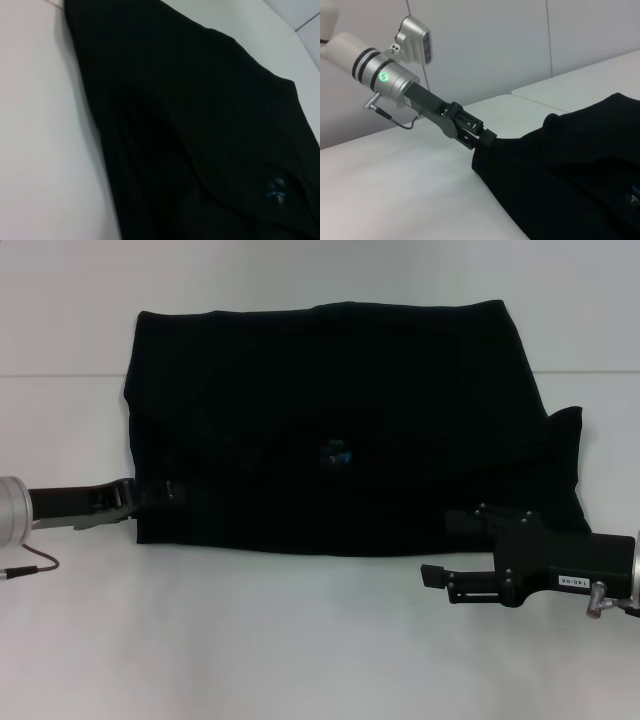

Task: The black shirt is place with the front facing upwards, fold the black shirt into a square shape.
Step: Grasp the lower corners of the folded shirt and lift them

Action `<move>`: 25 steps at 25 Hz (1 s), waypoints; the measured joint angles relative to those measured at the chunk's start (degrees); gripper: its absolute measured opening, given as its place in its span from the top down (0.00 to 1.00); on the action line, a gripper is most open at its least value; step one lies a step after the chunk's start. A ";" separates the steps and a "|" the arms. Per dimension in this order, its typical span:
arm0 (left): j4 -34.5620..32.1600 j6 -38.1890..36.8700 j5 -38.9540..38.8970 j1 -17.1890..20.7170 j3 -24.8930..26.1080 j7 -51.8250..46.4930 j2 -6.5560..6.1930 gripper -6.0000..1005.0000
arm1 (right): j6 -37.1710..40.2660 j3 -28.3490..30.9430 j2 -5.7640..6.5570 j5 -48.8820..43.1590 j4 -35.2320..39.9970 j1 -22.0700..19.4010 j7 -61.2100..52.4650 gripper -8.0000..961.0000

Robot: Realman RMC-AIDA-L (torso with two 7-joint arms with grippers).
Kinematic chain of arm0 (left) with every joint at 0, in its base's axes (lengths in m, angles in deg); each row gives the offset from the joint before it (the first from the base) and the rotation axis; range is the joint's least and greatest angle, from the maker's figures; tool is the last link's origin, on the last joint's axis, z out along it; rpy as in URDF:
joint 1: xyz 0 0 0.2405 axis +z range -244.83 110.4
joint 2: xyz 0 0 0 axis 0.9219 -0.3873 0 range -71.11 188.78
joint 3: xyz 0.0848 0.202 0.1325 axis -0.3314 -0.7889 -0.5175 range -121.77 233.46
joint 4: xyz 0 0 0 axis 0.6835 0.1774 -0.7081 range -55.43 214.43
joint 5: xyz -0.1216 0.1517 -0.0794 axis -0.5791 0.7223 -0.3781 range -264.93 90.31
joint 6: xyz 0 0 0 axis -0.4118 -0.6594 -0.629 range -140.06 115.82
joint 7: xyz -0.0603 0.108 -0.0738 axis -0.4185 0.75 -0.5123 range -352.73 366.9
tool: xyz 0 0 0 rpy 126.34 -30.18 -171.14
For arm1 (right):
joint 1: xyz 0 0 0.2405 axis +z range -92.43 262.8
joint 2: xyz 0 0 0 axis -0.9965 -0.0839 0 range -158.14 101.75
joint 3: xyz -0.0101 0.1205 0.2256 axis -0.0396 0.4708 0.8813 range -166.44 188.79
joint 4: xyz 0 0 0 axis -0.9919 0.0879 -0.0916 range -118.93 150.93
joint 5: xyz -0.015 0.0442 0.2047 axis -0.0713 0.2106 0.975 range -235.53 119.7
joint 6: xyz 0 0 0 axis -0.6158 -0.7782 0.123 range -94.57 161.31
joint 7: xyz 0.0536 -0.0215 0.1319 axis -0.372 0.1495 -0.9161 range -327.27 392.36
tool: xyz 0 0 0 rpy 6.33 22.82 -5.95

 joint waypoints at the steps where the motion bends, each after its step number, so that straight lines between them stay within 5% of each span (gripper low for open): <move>1: 0.01 -0.25 -0.09 0.00 0.00 0.45 0.13 0.26 | 0.00 0.00 -0.01 0.00 -0.09 0.04 -0.01 0.02; 10: -0.14 -3.14 0.19 0.25 0.00 1.84 -0.08 0.27 | -0.10 0.53 -0.04 0.00 -0.21 0.12 -0.04 0.02; 16: -0.14 -3.51 0.36 0.29 -0.50 2.21 -0.23 0.40 | -0.09 0.84 -0.04 0.03 -0.21 0.05 -0.16 0.02; 25: 0.03 -3.20 0.45 0.31 -1.05 2.64 -0.35 0.87 | 0.24 1.14 0.50 0.09 0.35 -0.31 -4.12 0.02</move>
